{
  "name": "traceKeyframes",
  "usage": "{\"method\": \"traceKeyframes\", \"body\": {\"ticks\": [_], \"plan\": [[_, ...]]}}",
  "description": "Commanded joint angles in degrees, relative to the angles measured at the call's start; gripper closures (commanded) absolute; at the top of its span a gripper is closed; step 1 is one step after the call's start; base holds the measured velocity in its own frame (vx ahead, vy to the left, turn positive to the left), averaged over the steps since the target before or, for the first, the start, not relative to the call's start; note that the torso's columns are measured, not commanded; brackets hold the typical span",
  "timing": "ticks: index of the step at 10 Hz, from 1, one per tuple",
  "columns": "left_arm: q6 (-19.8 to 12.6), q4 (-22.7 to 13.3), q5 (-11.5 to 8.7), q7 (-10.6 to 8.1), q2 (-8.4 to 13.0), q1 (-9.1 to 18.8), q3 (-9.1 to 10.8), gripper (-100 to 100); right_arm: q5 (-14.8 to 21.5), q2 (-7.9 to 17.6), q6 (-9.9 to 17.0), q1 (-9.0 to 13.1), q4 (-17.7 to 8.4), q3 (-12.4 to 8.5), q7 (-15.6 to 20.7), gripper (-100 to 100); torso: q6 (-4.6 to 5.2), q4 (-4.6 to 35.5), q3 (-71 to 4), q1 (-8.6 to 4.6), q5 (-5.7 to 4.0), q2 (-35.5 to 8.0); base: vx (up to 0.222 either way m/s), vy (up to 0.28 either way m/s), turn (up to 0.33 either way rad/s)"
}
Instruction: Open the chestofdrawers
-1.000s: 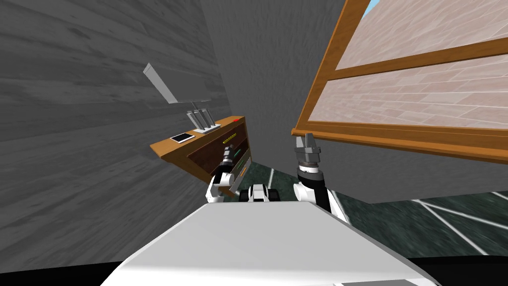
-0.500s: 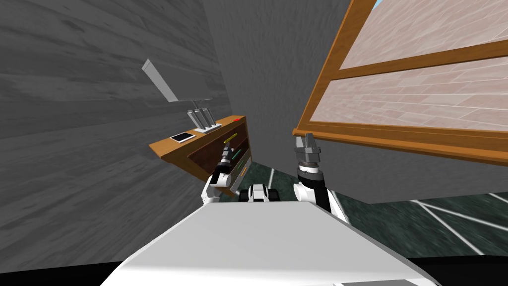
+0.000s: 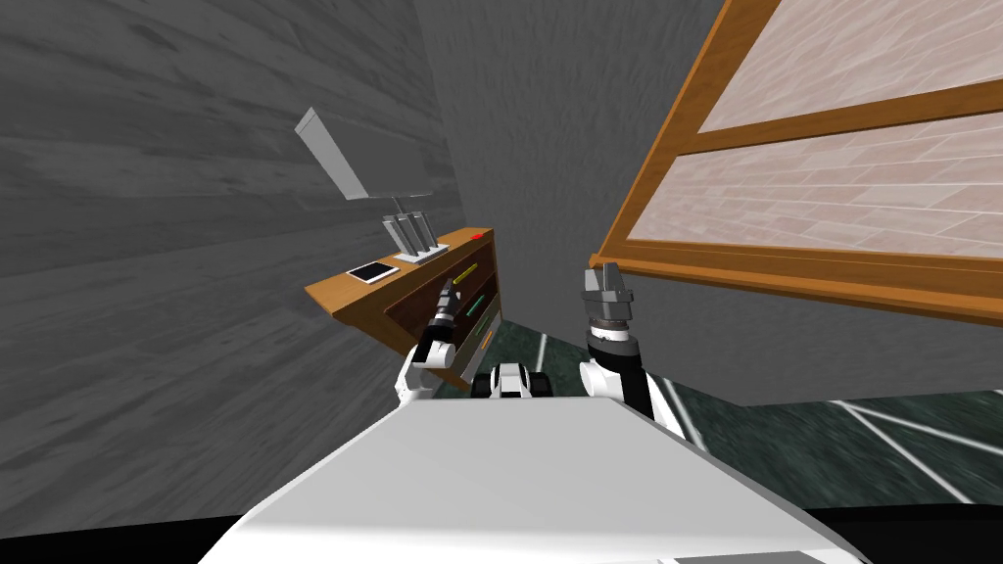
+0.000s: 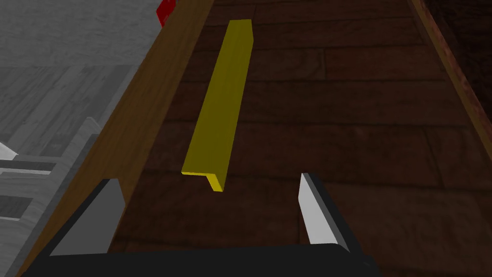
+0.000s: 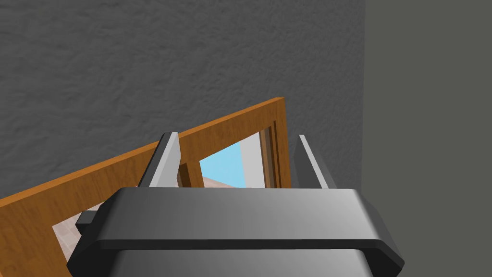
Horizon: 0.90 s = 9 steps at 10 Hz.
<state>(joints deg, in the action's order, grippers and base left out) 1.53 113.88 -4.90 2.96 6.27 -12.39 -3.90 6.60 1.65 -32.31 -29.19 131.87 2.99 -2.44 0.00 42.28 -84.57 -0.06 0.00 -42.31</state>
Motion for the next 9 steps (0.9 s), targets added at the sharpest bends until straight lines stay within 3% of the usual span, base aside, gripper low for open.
{"method": "traceKeyframes", "body": {"ticks": [1, 3, 6, 7, 8, 9], "plan": [[-0.34, 0.29, -0.09, -0.08, -2.91, -0.01, 0.04, -100, 0.0, -0.01, 0.0, 0.0, 0.0, 0.01, 0.0, 0, 0.01, 0.04, 0.08, -0.25, -0.08, -0.1, 0.006, 0.017, 0.002], [-0.41, 0.38, -0.12, -0.11, -4.99, -0.02, 0.05, -100, 0.0, -0.02, 0.0, 0.01, 0.0, 0.02, 0.0, 0, 0.0, 0.02, 0.04, -0.16, -0.07, -0.04, 0.0, -0.003, 0.0], [-2.91, 2.94, -0.19, 0.01, -4.53, -0.1, 0.26, -100, 0.0, -0.01, 0.0, 0.0, 0.0, 0.01, 0.0, 0, -0.01, -0.03, -0.09, 0.13, 0.02, 0.18, 0.054, -0.001, -0.003], [-2.23, 2.4, -0.07, 0.08, -4.69, -0.14, 0.11, -100, 0.0, -0.01, 0.0, -0.01, 0.0, 0.01, 0.0, 0, -0.01, -0.07, -0.17, 0.08, 0.01, 0.3, 0.053, -0.005, 0.001], [-0.72, 0.7, -0.12, -0.09, -4.45, -0.03, 0.07, 100, 0.0, -0.01, 0.0, 0.0, 0.0, 0.01, 0.0, 0, 0.0, -0.02, -0.04, 0.06, 0.0, 0.05, -0.047, 0.008, 0.007], [-1.8, 1.61, -0.13, -0.02, -4.51, 0.04, 0.17, 100, 0.0, -0.02, 0.0, 0.01, 0.0, 0.01, 0.0, 0, 0.0, 0.09, 0.19, 0.1, 0.01, -0.3, -0.021, 0.008, -0.01]]}}
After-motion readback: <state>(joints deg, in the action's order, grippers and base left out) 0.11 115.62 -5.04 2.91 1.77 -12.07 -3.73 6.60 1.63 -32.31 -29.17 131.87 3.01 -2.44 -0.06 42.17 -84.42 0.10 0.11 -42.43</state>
